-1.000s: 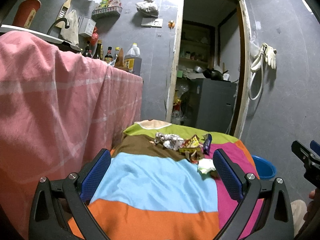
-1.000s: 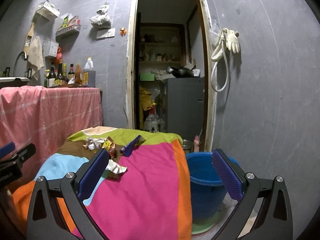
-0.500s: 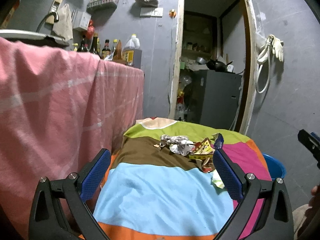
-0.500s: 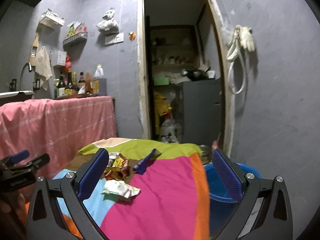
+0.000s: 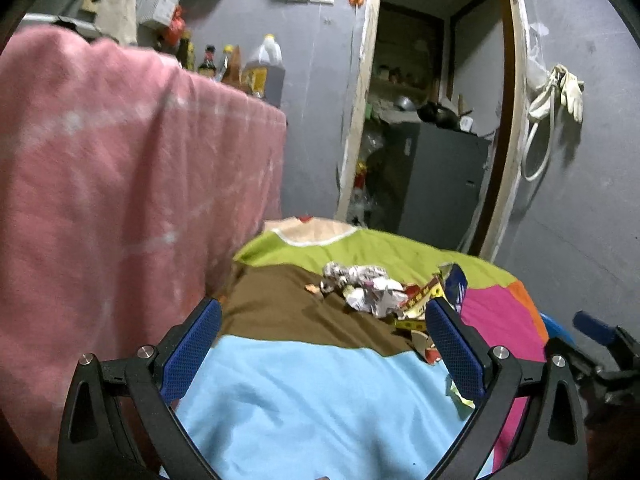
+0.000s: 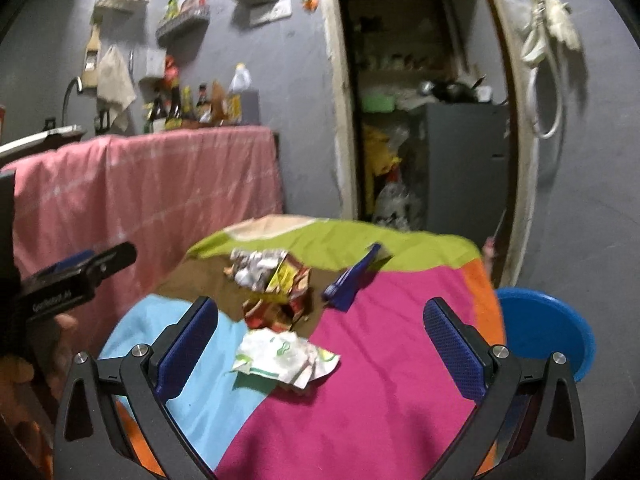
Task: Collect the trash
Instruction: 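Reach the right gripper to the white tissue and close on it, then grasp the small brown wrapper with the left gripper while the right gripper holds the tissue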
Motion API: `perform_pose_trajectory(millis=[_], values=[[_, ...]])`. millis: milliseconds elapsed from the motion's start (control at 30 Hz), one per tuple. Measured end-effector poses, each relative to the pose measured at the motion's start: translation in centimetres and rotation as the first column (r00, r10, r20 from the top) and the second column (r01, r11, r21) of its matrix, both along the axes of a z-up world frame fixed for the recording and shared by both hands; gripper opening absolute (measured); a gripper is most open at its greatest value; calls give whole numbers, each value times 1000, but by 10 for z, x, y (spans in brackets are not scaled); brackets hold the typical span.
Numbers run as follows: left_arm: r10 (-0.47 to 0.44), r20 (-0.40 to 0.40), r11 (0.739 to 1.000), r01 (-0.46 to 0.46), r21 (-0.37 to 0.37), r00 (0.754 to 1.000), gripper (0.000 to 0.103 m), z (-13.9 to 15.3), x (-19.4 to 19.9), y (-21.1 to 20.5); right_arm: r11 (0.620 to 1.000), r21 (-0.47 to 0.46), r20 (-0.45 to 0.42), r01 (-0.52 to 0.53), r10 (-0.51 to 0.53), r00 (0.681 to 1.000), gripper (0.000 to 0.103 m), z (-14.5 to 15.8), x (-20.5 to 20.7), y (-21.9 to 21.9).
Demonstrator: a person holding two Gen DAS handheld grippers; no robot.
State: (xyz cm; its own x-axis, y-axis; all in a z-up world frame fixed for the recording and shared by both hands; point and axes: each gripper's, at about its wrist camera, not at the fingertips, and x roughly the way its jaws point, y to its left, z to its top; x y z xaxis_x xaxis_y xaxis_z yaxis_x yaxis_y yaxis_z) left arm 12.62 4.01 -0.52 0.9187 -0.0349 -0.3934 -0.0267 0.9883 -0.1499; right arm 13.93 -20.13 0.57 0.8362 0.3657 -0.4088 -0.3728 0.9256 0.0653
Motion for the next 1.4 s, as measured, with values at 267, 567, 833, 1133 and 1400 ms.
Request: perform_pose_trajectory(millis=[267,567,833,1133,1400], values=[[-49,-136,999,46,-29,989,99,-15,27,-4,997,-9,-203,-80,77,976,102,-29,36,6],[-135,-224,988,116,-99,965,98,-23,46,-8,984,-37,-335,-174,152,930,71,-55,59,16],[-223,-269,974,203,-100,937,88,-28,60,-29,984,-32,-343,-174,152,927,46,-58,67,5],[-295,-315,955,277,-101,902,70,-35,72,-49,985,-37,-315,-169,149,937,23,-61,73,-9],[-331,-349,944,311,-112,877,44,-39,91,-63,991,5,-283,-136,132,950,18,-58,70,-25]])
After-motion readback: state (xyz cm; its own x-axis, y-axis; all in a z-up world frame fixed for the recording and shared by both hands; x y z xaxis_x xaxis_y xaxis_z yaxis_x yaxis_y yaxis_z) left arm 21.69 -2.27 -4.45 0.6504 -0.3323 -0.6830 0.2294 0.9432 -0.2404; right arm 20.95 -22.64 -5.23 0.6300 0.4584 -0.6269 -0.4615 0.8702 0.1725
